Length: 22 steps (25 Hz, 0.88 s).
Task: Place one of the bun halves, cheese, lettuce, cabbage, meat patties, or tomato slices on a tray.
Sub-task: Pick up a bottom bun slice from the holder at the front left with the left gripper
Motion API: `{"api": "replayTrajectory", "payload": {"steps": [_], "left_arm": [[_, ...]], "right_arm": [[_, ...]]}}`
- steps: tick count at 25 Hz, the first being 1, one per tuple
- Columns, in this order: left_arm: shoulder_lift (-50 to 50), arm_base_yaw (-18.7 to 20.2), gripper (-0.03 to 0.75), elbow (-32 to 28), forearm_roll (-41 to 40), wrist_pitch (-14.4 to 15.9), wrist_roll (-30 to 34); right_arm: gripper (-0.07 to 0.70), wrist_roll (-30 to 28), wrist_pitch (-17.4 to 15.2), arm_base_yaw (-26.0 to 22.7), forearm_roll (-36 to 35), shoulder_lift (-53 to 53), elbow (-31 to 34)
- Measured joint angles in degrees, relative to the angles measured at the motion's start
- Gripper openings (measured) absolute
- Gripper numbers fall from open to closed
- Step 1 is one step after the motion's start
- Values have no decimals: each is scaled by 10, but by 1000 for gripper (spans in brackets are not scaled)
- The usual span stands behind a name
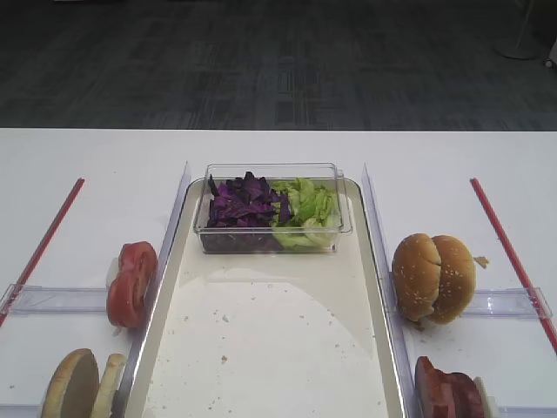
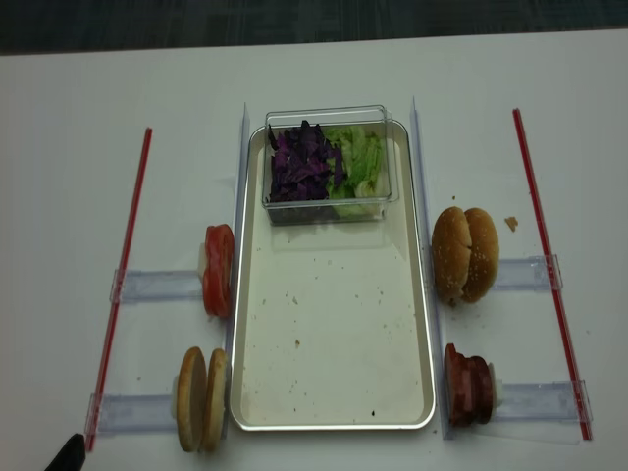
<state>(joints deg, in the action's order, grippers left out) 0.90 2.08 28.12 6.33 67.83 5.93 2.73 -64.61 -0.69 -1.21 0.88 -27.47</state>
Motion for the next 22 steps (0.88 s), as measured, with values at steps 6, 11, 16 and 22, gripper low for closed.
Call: {"api": "replayTrajectory", "payload": {"steps": [6, 11, 16, 22], "left_arm": [[0, 0, 562, 0, 0, 0, 0], [0, 0, 562, 0, 0, 0, 0], [0, 0, 562, 0, 0, 0, 0], [0, 0, 562, 0, 0, 0, 0]], "right_arm": [[319, 0, 0, 0, 0, 0, 0], [319, 0, 0, 0, 0, 0, 0], [319, 0, 0, 0, 0, 0, 0], [319, 0, 0, 0, 0, 0, 0]]}}
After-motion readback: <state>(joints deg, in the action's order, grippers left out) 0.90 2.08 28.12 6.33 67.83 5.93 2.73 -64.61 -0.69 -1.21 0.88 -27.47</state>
